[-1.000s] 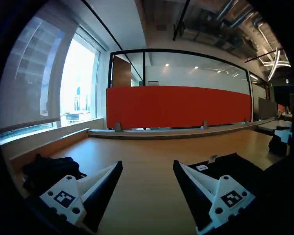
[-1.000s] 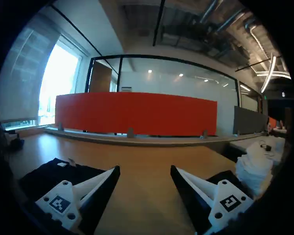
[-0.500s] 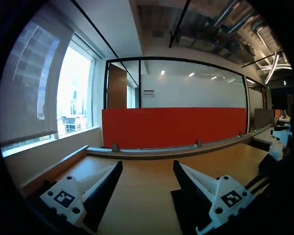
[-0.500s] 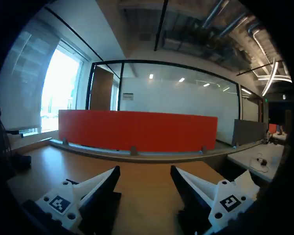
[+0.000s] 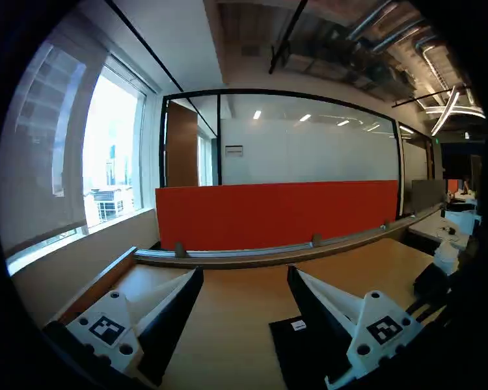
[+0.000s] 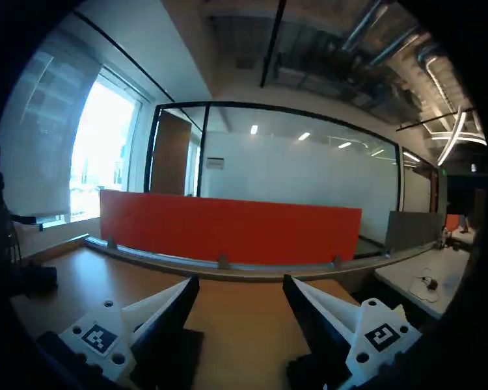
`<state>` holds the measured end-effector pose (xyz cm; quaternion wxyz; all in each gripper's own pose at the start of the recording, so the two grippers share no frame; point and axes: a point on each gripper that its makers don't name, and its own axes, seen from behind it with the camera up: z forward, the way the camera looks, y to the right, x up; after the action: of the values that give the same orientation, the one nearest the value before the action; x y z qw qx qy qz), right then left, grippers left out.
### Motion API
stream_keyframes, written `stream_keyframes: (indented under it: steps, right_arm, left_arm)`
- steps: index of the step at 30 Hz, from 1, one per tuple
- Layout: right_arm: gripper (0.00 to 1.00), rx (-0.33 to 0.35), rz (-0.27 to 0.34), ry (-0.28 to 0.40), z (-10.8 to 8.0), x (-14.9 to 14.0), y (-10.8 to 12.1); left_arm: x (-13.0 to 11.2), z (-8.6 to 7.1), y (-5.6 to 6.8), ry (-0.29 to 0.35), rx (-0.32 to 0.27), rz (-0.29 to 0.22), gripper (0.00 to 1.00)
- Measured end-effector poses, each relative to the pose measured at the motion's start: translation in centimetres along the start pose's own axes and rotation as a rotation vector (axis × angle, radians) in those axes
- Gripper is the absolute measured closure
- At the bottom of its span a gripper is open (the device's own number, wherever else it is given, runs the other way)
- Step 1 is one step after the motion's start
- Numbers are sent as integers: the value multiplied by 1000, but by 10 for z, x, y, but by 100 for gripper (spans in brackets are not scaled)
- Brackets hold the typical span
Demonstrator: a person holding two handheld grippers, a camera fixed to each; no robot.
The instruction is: Fold towel
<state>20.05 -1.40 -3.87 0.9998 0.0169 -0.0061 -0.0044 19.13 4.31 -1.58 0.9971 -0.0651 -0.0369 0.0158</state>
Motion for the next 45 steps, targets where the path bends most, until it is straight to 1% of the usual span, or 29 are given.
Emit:
stream_keyframes:
  steps: [3,6,9,12,15,18,21,27,33,39,45]
  right_arm:
    - [0,16,-12,-9,2,3,0]
    - [0,52,-19,-22,4,2,-7]
    - [0,112,-27,-65,5,-5,-19]
    - [0,172,-37,-105,6,-10,-30]
    - [0,235,-56,-144,7,-16,-43]
    - [0,294,-90,-188,6,-26,-56]
    - [0,342,-128,-223,6,-35,-67]
    - [0,397,-179,-268,3,-55,-84]
    - [0,453,-180,-331,-5,-86,-101]
    - [0,478,-186,-387,-12,-124,-109]
    - [0,490,-191,-437,-17,-159,-113]
  left_arm:
    - [-3,2,11,-33,-35,7,4]
    - [-7,4,21,-63,-77,0,4]
    - [-10,6,29,-89,-112,-2,4]
    - [-15,6,35,-119,-143,8,4]
    - [-20,6,42,-156,-175,30,4]
    - [-24,5,46,-175,-202,55,4]
    - [-34,4,50,-201,-226,67,4]
    - [-58,2,56,-254,-262,92,4]
    - [-88,0,66,-307,-297,112,4]
    - [-125,-3,71,-368,-317,125,4]
    - [-166,-8,78,-446,-347,151,4]
